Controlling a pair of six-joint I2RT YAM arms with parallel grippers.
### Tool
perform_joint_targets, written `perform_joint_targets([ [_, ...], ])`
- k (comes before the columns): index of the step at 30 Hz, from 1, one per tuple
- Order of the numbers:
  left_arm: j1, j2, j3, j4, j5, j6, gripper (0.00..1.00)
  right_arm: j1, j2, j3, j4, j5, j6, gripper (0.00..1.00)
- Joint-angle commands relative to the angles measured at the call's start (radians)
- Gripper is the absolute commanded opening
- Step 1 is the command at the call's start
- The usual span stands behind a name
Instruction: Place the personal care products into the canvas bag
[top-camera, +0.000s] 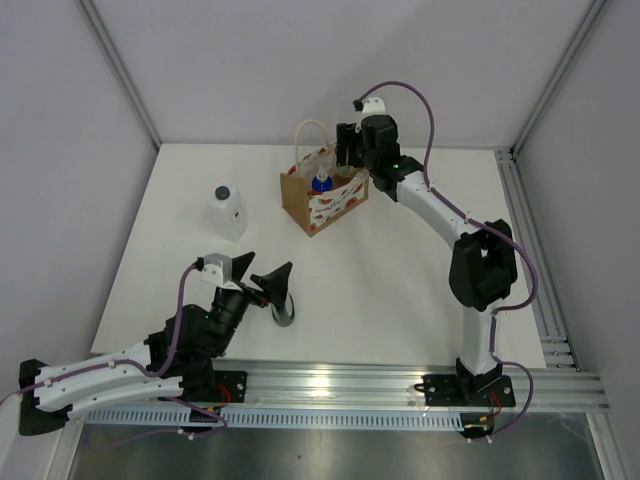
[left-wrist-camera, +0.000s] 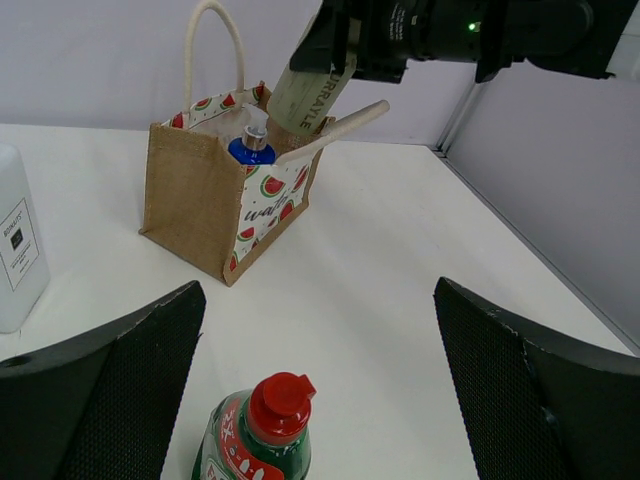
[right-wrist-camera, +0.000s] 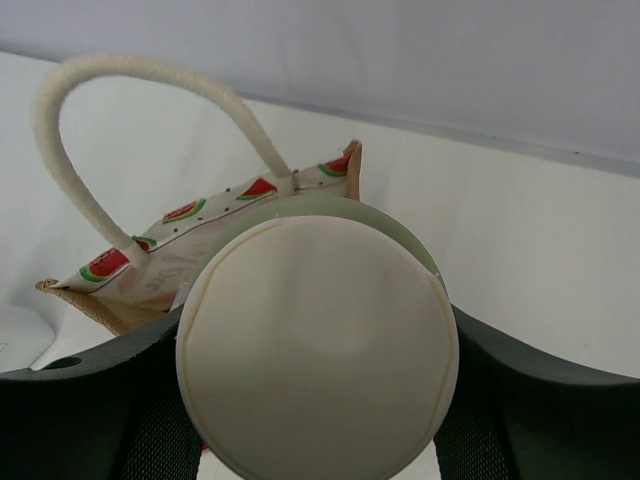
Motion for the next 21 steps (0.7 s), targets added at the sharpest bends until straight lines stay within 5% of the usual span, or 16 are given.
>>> perform_joint_targets([
  [1, -0.006, -0.006, 0.011, 0.011, 0.017, -0.021, 0.99, 0.01, -0.034, 0.092, 0.157, -0.022, 0.019, 0.0],
  [21, -0.006, 0.002, 0.013, 0.012, 0.018, -0.022, 0.99, 0.052, 0.15, 0.151, 0.101, 0.061, 0.002, 0.0],
])
